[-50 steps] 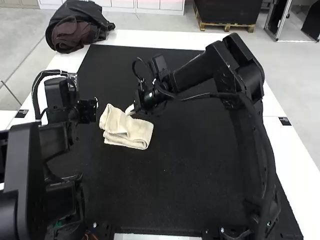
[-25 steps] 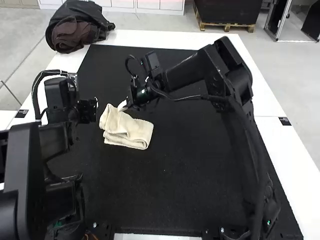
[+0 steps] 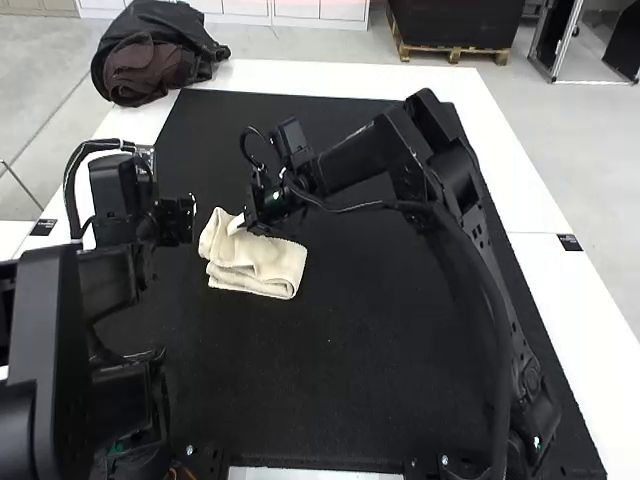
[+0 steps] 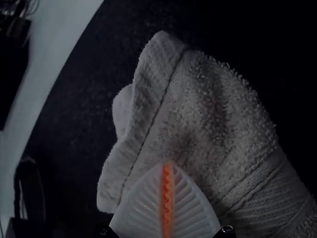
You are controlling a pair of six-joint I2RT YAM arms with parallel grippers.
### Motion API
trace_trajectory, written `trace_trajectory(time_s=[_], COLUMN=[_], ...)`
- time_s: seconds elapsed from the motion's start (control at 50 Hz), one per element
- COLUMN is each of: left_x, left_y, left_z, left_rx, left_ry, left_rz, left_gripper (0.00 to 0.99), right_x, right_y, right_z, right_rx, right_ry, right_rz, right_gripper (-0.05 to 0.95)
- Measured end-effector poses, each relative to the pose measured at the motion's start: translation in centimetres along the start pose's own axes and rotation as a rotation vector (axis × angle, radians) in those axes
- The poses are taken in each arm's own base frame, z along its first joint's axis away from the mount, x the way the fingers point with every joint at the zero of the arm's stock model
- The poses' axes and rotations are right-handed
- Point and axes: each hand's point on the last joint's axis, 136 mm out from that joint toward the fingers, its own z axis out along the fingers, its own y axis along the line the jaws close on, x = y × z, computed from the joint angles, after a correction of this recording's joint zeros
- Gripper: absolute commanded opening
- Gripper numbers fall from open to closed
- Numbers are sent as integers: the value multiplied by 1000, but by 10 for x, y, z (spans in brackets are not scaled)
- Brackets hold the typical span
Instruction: Fold the towel.
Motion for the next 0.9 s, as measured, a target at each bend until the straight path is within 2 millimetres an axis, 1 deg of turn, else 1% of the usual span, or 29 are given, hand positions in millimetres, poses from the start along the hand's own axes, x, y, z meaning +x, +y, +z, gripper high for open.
trace_trajectory(time_s=[0.18, 0.46, 0.64, 0.9], left_x=[-2, -2, -3, -4], left_y=[0, 0, 0, 1], left_z=[0, 0, 0, 0], left_rx=[-2, -2, -2, -2], left_ry=[-10, -10, -14, -16], left_rz=[1, 1, 2, 2], left_gripper=[964, 964, 964, 964], right_x=[8, 16, 20, 20], right_y=[-6, 2, -7, -8], right_z=[12, 31, 43, 45], right_rx=[-10, -54, -80, -106], right_ry=[18, 11, -14, -48], right_rz=[8, -15, -24, -25], right_gripper=[-21, -21, -21, -21])
